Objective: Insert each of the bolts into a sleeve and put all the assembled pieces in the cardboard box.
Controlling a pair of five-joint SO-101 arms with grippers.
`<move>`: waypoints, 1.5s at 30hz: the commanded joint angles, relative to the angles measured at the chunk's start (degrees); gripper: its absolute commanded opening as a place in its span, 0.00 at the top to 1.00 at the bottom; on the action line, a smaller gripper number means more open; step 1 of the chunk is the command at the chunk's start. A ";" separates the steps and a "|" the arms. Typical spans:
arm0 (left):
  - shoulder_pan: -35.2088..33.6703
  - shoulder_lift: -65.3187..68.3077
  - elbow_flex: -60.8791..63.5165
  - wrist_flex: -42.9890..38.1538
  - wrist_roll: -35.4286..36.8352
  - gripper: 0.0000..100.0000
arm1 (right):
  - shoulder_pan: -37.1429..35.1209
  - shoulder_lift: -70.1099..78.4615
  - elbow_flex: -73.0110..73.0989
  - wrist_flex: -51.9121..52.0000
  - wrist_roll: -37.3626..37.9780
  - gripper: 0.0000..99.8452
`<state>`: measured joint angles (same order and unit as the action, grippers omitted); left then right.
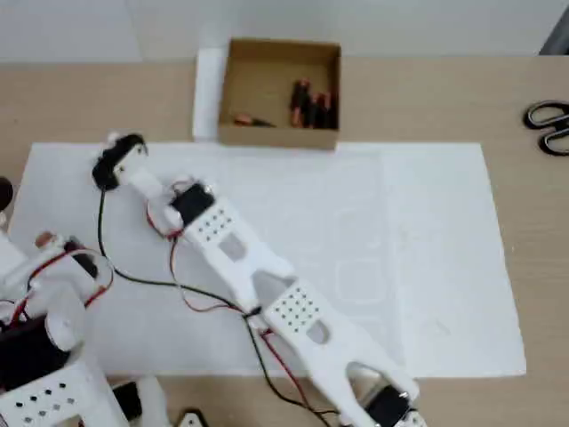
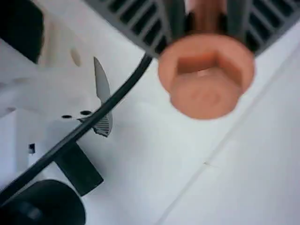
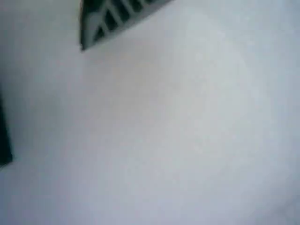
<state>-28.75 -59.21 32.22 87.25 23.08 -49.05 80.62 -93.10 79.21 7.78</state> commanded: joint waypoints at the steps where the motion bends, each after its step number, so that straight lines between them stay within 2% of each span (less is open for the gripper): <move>1: -0.18 -0.79 -0.13 -1.41 -0.35 0.99 | -0.04 -0.22 -2.11 -3.47 0.09 0.72; 4: -0.18 -0.79 -0.13 -1.41 -0.35 0.99 | -0.04 0.04 -2.11 -5.67 0.35 0.80; 7: -0.18 -0.79 -0.13 -1.41 -0.35 0.99 | 0.04 0.13 -2.02 -8.13 0.44 1.00; 9: -0.18 -0.79 -0.13 -1.41 -0.35 0.99 | 0.04 -0.04 -2.29 -8.31 0.44 0.97; 15: -0.18 -0.79 -0.22 -1.41 -0.35 0.99 | 3.12 -1.36 -2.46 -6.90 0.44 1.00; 27: -0.09 -0.79 -0.22 -1.41 -0.35 0.99 | 15.87 -24.22 -2.11 19.38 -0.26 1.00; 32: 0.18 -0.44 -0.22 -1.41 -0.35 0.99 | 22.37 -30.64 -1.58 20.26 -9.14 1.00; 35: 4.48 -0.44 -0.22 -1.41 -1.49 0.99 | 26.77 -32.66 5.19 20.62 -12.84 1.00; 38: 12.48 -0.44 -0.66 -1.49 -2.90 0.99 | 29.93 -36.35 15.74 20.62 -15.47 1.00; 45: 30.33 -0.44 -0.40 -1.93 -4.48 0.99 | 30.46 -54.73 41.85 20.53 -15.65 1.00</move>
<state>-4.57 -59.21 32.22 86.55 19.56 -19.34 37.98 -59.69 99.25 -7.43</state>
